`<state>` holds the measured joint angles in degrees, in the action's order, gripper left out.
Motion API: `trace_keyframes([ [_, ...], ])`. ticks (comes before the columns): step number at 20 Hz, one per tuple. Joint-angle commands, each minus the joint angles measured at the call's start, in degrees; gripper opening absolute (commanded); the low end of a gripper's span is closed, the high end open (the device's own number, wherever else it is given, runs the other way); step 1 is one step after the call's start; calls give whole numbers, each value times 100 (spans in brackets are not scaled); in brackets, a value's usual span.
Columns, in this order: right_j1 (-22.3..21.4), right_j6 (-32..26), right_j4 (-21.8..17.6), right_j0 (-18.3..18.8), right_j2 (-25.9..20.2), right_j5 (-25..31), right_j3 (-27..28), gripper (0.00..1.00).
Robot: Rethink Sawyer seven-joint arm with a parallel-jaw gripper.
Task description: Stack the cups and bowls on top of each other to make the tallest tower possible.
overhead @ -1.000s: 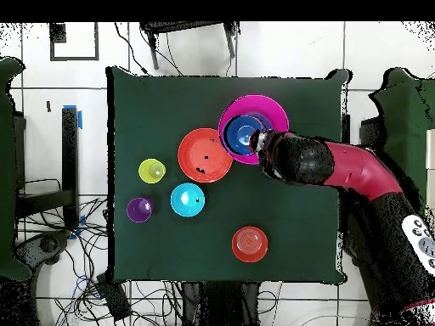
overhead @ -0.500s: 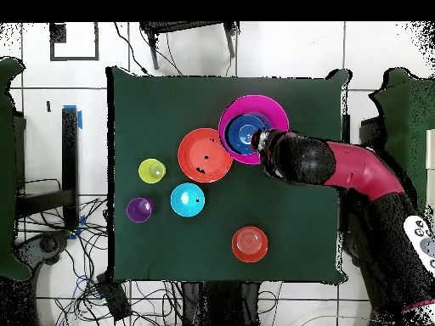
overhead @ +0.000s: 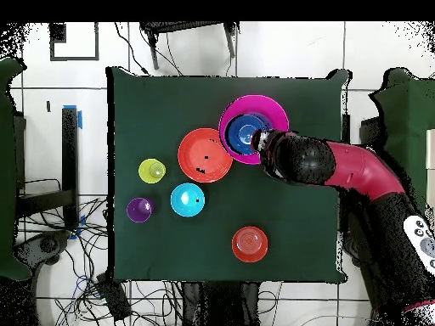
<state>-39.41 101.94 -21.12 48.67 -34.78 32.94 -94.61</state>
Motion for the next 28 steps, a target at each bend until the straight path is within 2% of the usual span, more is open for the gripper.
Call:
trace_keyframes([
  [1, 299, -197, -246, -297, 135, 264, 178, 0],
  [6, 325, -155, -261, -314, 143, 195, 164, 0],
  [13, 392, -214, -231, -370, 133, 385, 408, 0],
  [28, 340, -249, -226, -331, 131, 400, 316, 0],
])
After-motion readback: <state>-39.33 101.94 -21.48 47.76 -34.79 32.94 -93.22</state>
